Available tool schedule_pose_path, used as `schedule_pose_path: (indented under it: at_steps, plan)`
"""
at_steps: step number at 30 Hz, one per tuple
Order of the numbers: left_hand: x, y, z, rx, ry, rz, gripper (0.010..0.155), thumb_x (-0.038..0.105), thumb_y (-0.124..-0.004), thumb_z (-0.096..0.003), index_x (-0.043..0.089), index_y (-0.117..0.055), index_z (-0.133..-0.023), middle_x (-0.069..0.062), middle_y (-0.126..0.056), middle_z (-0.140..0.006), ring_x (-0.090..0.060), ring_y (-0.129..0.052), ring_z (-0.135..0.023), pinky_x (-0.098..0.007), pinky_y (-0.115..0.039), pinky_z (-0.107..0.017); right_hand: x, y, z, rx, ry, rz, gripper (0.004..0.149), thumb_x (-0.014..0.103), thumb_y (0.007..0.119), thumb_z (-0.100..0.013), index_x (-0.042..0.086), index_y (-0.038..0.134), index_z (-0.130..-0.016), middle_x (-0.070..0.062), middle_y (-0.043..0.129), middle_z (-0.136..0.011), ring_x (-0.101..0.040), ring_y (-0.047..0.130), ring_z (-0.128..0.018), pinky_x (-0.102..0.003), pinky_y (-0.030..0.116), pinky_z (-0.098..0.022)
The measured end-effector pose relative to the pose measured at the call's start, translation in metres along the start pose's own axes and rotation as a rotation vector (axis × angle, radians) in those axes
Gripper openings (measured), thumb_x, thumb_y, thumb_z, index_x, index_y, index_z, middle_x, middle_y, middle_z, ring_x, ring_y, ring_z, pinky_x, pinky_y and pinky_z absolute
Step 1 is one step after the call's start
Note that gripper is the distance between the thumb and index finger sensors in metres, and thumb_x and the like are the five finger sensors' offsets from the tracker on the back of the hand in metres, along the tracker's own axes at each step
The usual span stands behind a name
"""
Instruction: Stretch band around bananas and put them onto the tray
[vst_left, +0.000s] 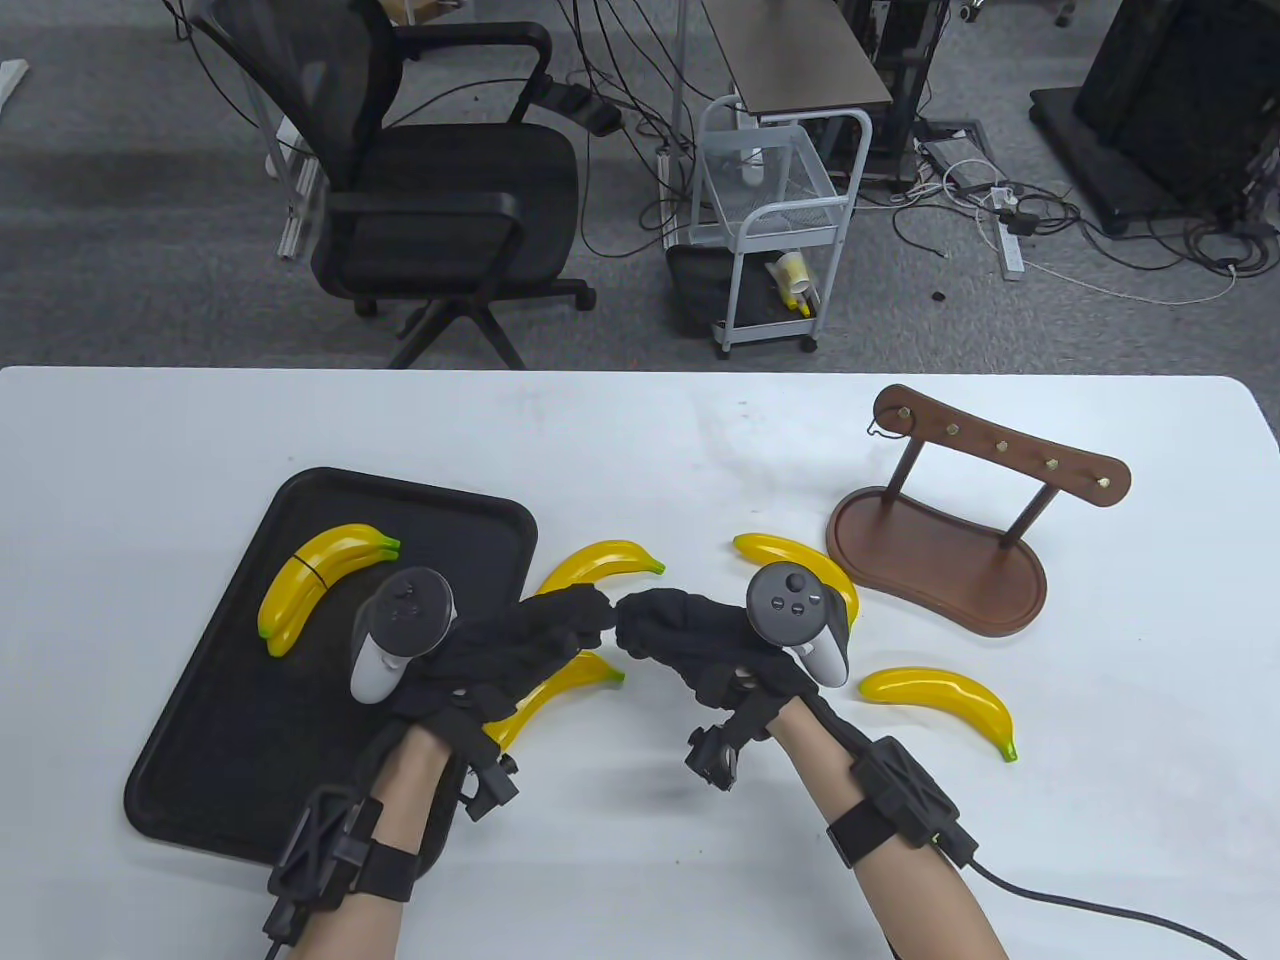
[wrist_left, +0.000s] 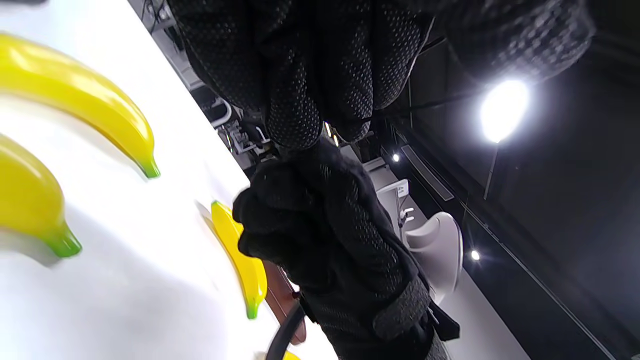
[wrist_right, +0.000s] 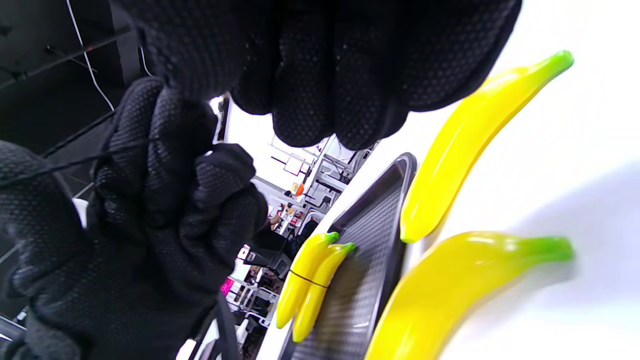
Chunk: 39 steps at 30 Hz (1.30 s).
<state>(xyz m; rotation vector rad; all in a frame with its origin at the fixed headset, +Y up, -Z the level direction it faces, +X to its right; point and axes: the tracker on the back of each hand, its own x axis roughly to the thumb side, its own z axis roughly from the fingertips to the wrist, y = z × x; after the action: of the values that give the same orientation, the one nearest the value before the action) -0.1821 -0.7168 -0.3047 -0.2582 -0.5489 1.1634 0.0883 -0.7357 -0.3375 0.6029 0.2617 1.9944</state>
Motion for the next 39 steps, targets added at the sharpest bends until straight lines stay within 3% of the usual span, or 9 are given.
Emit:
schedule_pose_path:
  at_steps: [11,18,23,39]
  plan:
    - [-0.001,0.024,0.012,0.115,0.066,-0.190,0.068,0.058,-0.066,-0.0490,0.023,-0.061,-0.108,-0.001,-0.077,-0.111,-0.028,-0.082,-0.101,-0.050,-0.062,-0.080,0.008,-0.006,-0.003,0.014,-0.004,0.240,0.049,0.038,0.075,-0.056,0.012,0.073,-0.098,-0.014,0.085,-0.092,-0.040,0.088,-0.079,-0.056,0.075,-0.054]
    - [-0.010,0.039,0.024,0.224,0.138,-0.382,0.067,0.058,-0.069,-0.0486,0.026,-0.060,-0.107,0.002,-0.076,-0.111,-0.026,-0.081,-0.102,-0.048,-0.061,-0.081,0.015,0.002,-0.014,0.050,-0.029,0.402,0.052,0.039,0.076,-0.056,0.013,0.070,-0.101,-0.015,0.081,-0.097,-0.042,0.083,-0.084,-0.058,0.073,-0.056]
    - [-0.022,0.044,0.028,0.256,0.179,-0.411,0.067,0.058,-0.070,-0.0483,0.027,-0.059,-0.107,0.003,-0.075,-0.112,-0.025,-0.080,-0.104,-0.048,-0.060,-0.083,0.017,0.022,-0.027,0.096,-0.065,0.561,0.056,0.039,0.077,-0.055,0.013,0.066,-0.103,-0.015,0.078,-0.100,-0.042,0.081,-0.087,-0.058,0.072,-0.058]
    - [-0.029,0.045,0.030,0.258,0.201,-0.426,0.067,0.057,-0.072,-0.0478,0.030,-0.058,-0.107,0.006,-0.073,-0.112,-0.022,-0.079,-0.105,-0.046,-0.059,-0.083,-0.002,0.095,-0.064,0.255,-0.137,0.741,0.066,0.041,0.084,-0.049,0.017,0.061,-0.106,-0.011,0.072,-0.105,-0.039,0.077,-0.092,-0.054,0.072,-0.062]
